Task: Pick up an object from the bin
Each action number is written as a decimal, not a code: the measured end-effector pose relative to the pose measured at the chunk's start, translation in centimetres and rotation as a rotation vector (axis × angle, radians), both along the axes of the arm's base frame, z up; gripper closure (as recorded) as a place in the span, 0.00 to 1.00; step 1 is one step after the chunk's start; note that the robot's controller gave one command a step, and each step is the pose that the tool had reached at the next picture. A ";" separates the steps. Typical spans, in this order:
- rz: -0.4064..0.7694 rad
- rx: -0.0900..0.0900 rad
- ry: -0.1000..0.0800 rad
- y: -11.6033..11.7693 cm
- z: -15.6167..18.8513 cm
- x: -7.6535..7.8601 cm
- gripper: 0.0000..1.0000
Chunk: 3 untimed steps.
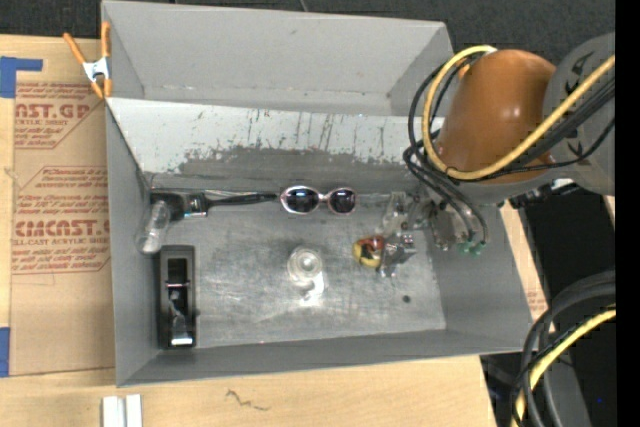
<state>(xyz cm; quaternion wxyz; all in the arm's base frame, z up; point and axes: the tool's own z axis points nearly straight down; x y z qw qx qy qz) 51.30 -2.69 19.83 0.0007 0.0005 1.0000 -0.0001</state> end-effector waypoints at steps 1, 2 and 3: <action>0.000 0.000 0.000 0.0 0.0 0.0 1.00; 0.072 0.001 0.007 0.0 2.9 -0.6 1.00; 0.101 0.000 0.003 -0.1 4.1 -0.7 1.00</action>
Offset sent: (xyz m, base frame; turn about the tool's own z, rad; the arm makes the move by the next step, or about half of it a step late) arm -0.0181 -0.0021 0.1087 -0.2427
